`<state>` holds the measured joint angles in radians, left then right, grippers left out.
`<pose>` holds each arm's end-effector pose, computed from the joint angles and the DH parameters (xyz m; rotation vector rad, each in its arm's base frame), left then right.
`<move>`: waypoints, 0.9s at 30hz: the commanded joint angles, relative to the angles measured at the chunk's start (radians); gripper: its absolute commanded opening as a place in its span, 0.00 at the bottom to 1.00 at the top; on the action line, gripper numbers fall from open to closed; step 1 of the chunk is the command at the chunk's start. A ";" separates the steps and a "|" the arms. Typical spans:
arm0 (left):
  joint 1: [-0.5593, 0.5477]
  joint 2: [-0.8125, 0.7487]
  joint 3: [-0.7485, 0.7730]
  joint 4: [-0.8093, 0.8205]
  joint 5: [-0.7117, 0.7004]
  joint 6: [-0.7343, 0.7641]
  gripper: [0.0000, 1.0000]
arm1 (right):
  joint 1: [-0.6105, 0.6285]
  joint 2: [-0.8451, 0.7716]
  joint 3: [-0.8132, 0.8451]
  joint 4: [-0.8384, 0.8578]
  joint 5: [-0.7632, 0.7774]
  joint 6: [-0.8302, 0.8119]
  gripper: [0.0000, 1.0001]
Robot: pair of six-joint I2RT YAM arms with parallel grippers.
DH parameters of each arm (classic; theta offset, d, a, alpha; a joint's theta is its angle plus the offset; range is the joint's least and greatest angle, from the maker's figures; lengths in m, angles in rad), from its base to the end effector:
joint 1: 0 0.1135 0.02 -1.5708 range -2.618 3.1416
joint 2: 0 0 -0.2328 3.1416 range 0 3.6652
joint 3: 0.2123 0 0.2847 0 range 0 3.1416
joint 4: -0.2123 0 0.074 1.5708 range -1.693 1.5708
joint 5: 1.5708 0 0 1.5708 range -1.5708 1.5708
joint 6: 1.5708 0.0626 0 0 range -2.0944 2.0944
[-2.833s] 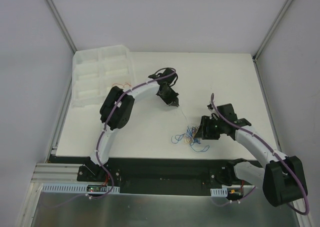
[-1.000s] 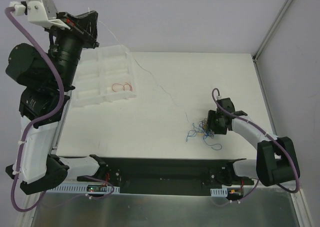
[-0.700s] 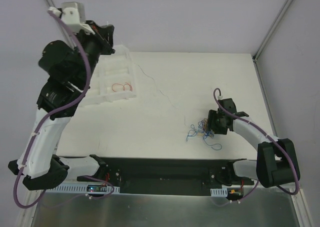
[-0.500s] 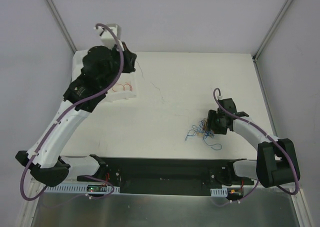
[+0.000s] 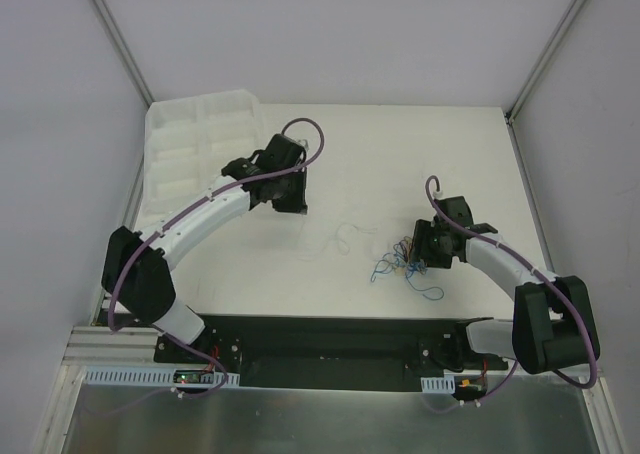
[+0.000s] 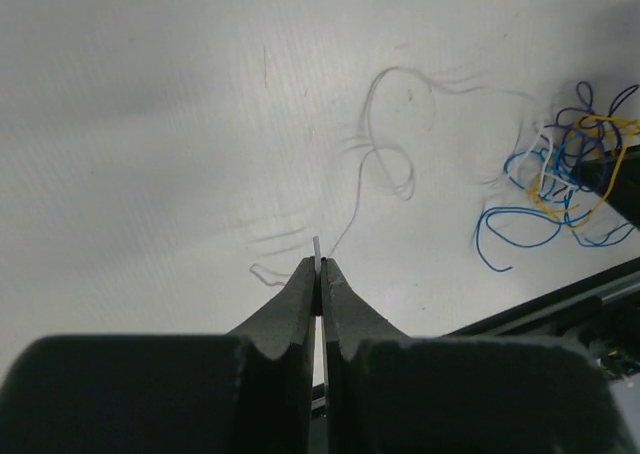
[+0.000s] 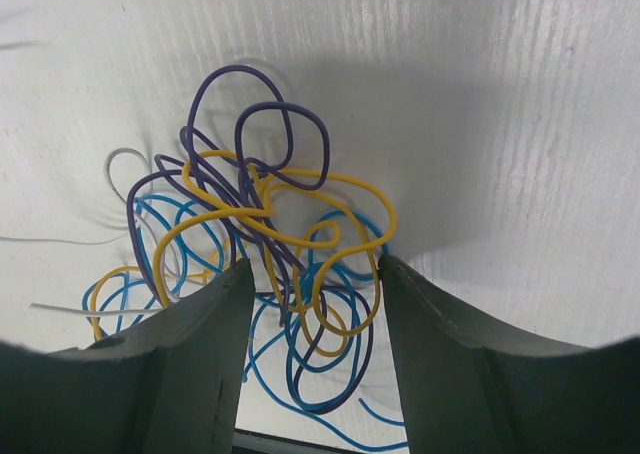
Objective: Untangle the cables
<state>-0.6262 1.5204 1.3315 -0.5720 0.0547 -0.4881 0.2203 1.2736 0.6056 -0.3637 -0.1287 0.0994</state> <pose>0.3154 -0.2324 0.2585 0.1948 2.4060 -0.6031 0.2689 0.0684 0.0940 -0.2045 2.6080 0.2814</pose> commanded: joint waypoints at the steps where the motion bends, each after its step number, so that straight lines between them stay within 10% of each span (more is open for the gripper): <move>1: 0.008 0.040 -0.018 -0.069 0.077 -0.046 0.01 | -0.006 0.018 -0.007 0.003 -0.022 -0.013 0.56; 5: -0.001 0.098 0.030 -0.112 0.112 -0.043 0.45 | -0.006 0.018 -0.006 0.005 -0.025 -0.015 0.56; 8: -0.052 0.135 0.096 -0.111 0.131 -0.014 0.60 | -0.004 0.021 -0.004 0.005 -0.028 -0.017 0.57; 27: -0.207 0.604 0.546 -0.095 0.383 0.049 0.61 | -0.012 0.018 -0.009 0.011 -0.049 -0.023 0.56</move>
<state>-0.8131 2.0953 1.8103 -0.6537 0.3981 -0.4732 0.2180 1.2785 0.6056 -0.3508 -0.1555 0.0914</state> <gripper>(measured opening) 0.610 0.565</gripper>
